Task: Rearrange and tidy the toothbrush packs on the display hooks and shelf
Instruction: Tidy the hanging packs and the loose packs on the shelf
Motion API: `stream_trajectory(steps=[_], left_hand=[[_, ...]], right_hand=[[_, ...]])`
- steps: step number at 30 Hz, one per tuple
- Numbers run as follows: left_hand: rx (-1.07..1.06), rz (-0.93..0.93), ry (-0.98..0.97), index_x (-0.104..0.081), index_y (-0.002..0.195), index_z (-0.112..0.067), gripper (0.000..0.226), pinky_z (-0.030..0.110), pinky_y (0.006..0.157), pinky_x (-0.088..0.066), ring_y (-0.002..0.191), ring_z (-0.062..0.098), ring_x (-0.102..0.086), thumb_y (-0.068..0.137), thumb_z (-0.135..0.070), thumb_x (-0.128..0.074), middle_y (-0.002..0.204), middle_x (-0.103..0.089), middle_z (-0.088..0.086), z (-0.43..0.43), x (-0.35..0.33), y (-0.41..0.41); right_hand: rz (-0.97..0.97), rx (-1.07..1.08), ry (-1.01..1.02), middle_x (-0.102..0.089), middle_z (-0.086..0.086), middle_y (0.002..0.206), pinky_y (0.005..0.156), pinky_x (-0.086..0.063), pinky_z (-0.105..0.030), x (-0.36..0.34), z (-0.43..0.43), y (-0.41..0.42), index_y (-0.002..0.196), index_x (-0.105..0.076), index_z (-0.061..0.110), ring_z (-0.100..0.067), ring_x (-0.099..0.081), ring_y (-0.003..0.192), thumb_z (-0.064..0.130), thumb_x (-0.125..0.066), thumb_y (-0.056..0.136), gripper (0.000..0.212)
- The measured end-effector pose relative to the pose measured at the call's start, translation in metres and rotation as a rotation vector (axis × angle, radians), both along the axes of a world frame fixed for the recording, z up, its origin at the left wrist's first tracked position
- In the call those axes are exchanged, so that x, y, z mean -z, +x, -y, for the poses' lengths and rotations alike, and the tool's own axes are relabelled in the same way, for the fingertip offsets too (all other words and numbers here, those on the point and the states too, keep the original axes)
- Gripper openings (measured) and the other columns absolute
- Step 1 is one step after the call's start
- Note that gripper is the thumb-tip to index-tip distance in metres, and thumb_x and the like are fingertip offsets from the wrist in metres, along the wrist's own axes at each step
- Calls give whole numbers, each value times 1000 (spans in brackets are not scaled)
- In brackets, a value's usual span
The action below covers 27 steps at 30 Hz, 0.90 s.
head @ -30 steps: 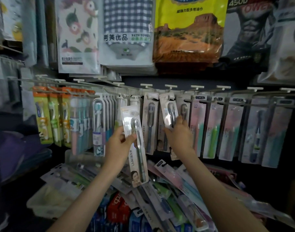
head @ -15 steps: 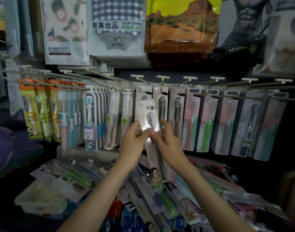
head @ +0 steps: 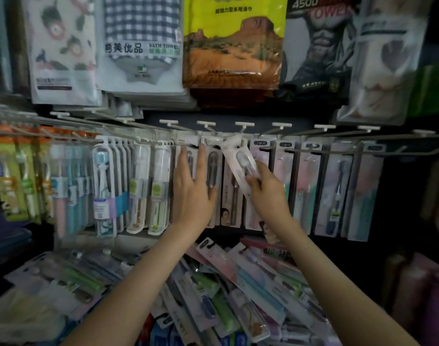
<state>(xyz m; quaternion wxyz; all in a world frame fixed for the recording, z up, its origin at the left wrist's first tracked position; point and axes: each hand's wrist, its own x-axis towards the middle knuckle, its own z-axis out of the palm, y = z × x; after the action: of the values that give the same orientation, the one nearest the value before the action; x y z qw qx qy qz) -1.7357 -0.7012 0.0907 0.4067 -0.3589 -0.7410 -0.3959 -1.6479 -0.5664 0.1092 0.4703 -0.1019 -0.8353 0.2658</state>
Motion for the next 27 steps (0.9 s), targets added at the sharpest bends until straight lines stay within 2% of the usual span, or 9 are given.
stream_trajectory(steps=[5,6,8,12,17,19,21,23,27], left_hand=[[-14,33,-99,10,148,-31,93,40,114,-14,144,33,-1,89,-16,-61,157,9,12,-4,6,4],[-6,43,-118,9,147,-32,92,42,115,-13,144,33,0,89,-16,-61,157,10,12,-3,9,5],[9,63,-164,7,148,-32,89,45,117,-11,145,30,3,90,-19,-60,157,12,10,-2,15,8],[-4,123,-263,-5,151,-28,75,47,118,-9,144,27,6,94,-31,-54,157,13,9,1,29,9],[2,242,-299,-12,151,-24,73,52,115,-13,145,30,-1,93,-30,-55,157,2,15,-2,43,14],[16,277,-329,-15,151,-25,70,52,116,-12,145,29,-6,93,-30,-54,157,-4,14,-2,49,26],[28,311,-360,-21,150,-24,64,51,116,-13,144,29,-12,94,-33,-52,157,-11,13,-1,56,42],[45,310,-383,-29,147,-22,60,51,114,-18,141,30,-21,94,-35,-52,153,-24,13,-1,66,62],[181,342,-413,-38,142,-18,53,48,108,-30,131,30,-38,93,-31,-53,143,-40,10,-1,94,111]], right_hand=[[38,12,-200,-54,-1,82,44,-34,-16,-4,1,-27,135,-37,5,-11,-50,62,17,-38,101,36],[49,17,-224,-56,-4,85,47,-35,-19,-4,1,-34,133,-37,4,-15,-53,67,18,-36,102,34],[74,40,-241,-58,-18,107,62,-40,-26,-3,2,-41,134,-34,4,-27,-58,87,20,-35,102,36],[110,90,-158,-34,-19,142,87,-45,-36,11,8,-39,140,-28,4,-32,-48,115,22,-35,101,43],[78,105,-30,-40,-21,137,104,-39,-40,36,23,-17,138,-33,-1,-33,-41,124,10,-44,95,46],[93,95,-3,-42,-20,136,106,-37,-39,50,28,0,139,-35,-2,-32,-39,126,7,-45,93,48],[124,119,-36,-44,-17,133,99,-40,-31,63,34,25,138,-38,1,-31,-44,120,7,-47,93,46],[175,161,-70,-46,-15,129,89,-39,-28,79,39,51,134,-45,5,-30,-48,114,7,-49,93,41],[224,258,-144,-49,-14,126,87,-34,-23,117,47,106,126,-52,4,-29,-47,116,5,-52,91,35]])
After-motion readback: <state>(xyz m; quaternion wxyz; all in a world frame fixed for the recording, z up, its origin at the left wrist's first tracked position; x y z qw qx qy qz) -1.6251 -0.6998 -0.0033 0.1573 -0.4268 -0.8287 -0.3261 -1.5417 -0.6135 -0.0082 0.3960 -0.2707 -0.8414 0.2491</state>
